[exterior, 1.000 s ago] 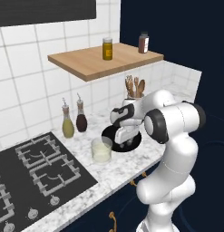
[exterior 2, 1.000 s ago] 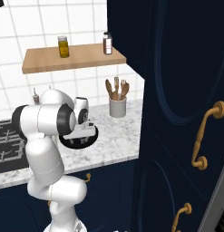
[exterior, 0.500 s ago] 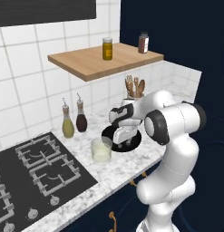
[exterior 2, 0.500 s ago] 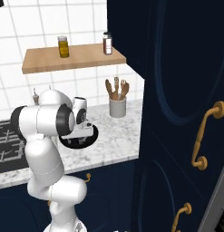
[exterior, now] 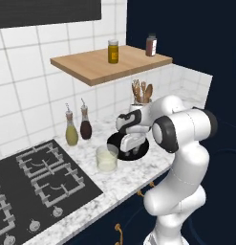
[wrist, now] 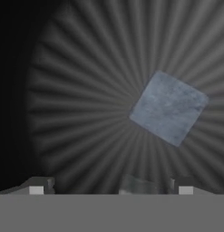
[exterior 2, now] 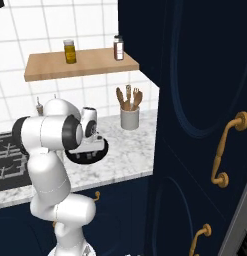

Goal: Grab a lemon wedge from the fridge and one ice cube from the ice bowl, and put them in the glass of lemonade.

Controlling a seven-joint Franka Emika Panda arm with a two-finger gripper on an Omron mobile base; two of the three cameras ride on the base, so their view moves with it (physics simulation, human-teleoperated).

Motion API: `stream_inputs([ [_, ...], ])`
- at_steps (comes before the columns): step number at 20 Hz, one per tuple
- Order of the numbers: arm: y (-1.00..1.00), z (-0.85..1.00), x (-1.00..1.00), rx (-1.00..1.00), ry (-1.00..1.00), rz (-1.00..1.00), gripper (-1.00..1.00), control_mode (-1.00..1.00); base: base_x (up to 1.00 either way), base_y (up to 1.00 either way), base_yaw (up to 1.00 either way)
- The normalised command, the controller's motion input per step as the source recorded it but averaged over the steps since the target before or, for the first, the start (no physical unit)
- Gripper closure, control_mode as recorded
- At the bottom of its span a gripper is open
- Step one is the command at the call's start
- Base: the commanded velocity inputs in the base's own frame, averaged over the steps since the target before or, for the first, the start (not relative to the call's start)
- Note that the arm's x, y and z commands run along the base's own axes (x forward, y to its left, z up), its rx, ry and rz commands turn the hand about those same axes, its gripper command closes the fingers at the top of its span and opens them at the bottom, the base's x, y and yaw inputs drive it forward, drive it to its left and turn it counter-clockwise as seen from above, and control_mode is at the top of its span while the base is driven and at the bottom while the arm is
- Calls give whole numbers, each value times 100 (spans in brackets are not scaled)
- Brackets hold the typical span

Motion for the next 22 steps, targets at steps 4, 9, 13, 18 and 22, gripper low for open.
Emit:
stream_inputs([
  [4, 0, -23, -2, 0, 5, 0, -100, -100, 0, 0, 0],
  [9, 0, -6, -5, 0, 0, 0, -100, -100, 0, 0, 0],
  [13, 0, -1, -24, 0, 0, 0, -100, -100, 0, 0, 0],
  [18, 0, -4, -17, 0, 0, 0, -100, -100, 0, 0, 0],
  [22, 0, -27, 0, 0, 0, 0, -100, -100, 0, 0, 0],
])
